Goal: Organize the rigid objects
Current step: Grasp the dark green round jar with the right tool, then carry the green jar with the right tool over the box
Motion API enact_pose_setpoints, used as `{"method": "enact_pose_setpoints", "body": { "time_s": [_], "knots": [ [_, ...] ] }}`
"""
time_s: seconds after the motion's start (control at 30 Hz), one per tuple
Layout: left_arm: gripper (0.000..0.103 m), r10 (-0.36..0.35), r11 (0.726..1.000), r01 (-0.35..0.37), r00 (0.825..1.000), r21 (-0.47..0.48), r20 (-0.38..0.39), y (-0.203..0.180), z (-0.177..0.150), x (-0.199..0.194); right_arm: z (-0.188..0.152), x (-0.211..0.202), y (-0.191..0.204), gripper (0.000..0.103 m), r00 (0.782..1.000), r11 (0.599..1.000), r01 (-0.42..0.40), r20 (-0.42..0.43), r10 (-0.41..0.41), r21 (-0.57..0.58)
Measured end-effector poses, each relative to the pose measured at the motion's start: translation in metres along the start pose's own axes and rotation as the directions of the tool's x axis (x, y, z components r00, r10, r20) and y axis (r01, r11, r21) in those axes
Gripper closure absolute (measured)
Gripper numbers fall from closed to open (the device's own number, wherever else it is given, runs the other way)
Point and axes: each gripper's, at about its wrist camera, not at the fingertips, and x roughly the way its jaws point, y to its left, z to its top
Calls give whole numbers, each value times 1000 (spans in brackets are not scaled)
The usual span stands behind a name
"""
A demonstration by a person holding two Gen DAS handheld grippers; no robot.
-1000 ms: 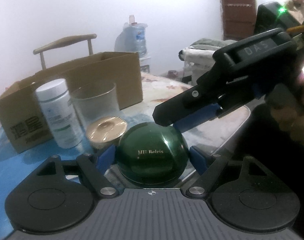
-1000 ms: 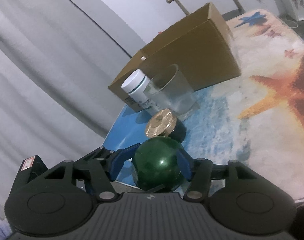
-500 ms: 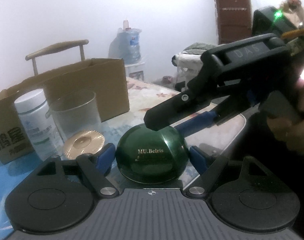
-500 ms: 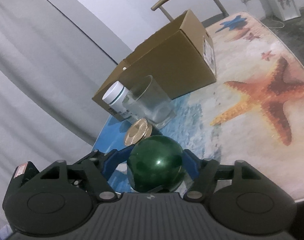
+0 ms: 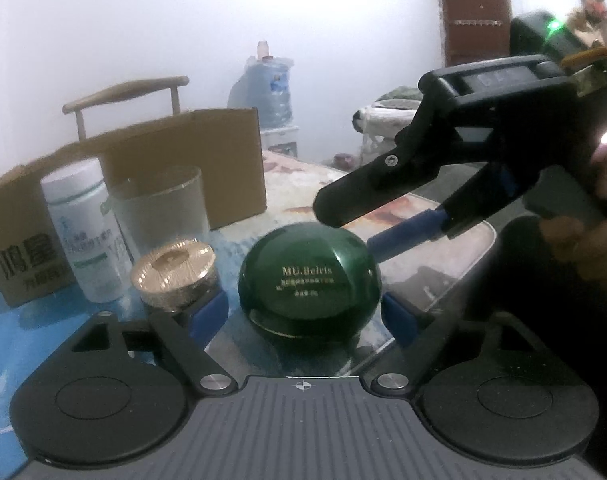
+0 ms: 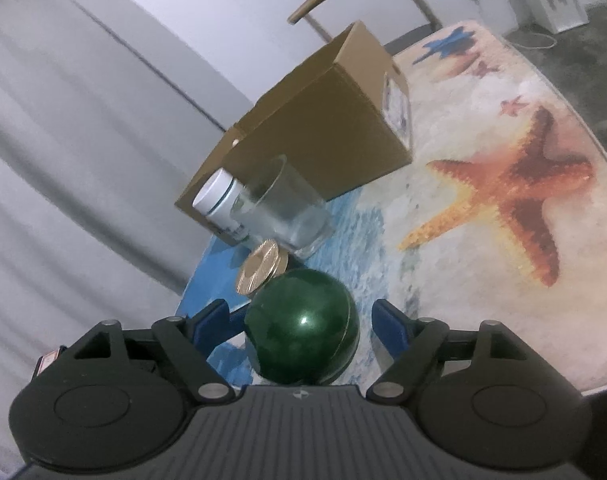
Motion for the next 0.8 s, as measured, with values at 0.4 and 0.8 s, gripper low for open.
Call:
{"method": "enact_pose_setpoints", "body": {
  "time_s": [0.4,0.8],
  "knots": [
    [22,-8,1000,9,999,-22,51,0,-5,12,-5,24,0,17,999,999,25,-33,-26,-34],
    [22,-8,998,12,998,-62,59,3,3,6,-7,20,19,25,998,986,70,8,-70,-151]
  ]
}}
